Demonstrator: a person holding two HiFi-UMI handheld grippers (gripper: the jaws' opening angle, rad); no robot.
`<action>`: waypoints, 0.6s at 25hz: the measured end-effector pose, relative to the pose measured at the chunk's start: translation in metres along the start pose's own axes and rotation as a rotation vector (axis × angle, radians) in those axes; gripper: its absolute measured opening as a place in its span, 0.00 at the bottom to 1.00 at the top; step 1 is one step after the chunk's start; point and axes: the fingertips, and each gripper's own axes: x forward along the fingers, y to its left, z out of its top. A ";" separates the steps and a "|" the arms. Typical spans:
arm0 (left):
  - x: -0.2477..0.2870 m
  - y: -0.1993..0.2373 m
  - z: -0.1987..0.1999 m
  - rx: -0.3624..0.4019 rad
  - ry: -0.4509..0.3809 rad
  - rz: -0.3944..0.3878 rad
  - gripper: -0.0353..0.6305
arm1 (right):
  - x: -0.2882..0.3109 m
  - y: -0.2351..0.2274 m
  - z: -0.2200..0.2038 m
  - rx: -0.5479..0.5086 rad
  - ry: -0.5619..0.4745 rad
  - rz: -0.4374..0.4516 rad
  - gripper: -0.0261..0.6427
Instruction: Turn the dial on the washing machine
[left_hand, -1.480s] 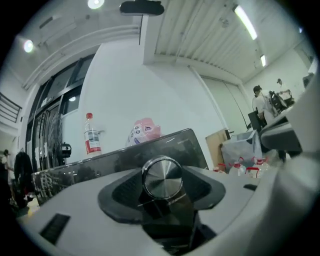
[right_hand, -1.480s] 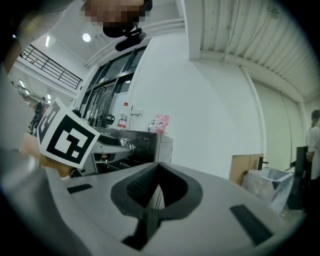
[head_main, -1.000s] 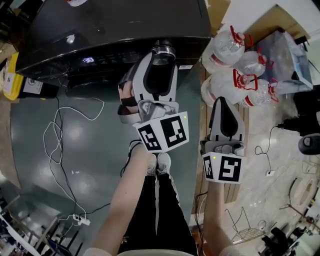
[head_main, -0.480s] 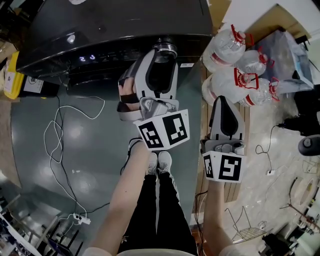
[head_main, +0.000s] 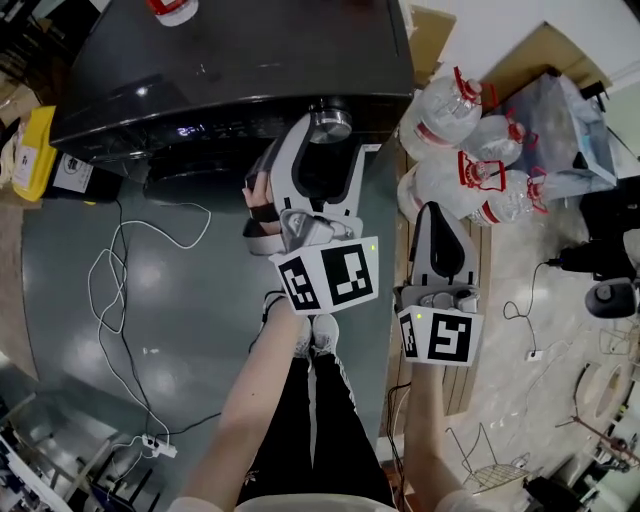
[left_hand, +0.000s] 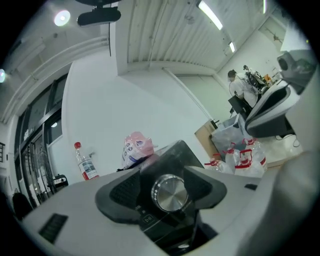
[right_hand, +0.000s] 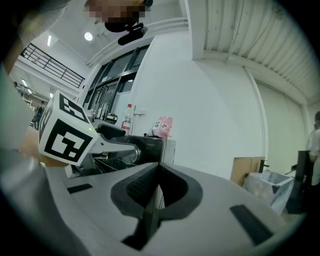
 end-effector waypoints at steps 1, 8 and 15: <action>-0.005 0.007 0.009 -0.012 -0.010 0.006 0.45 | 0.000 0.001 0.010 -0.006 -0.006 0.005 0.05; -0.055 0.087 0.086 -0.144 -0.095 0.050 0.33 | 0.005 0.017 0.119 -0.063 -0.096 0.061 0.05; -0.131 0.196 0.170 -0.229 -0.143 0.182 0.15 | -0.027 0.035 0.246 -0.070 -0.145 0.090 0.05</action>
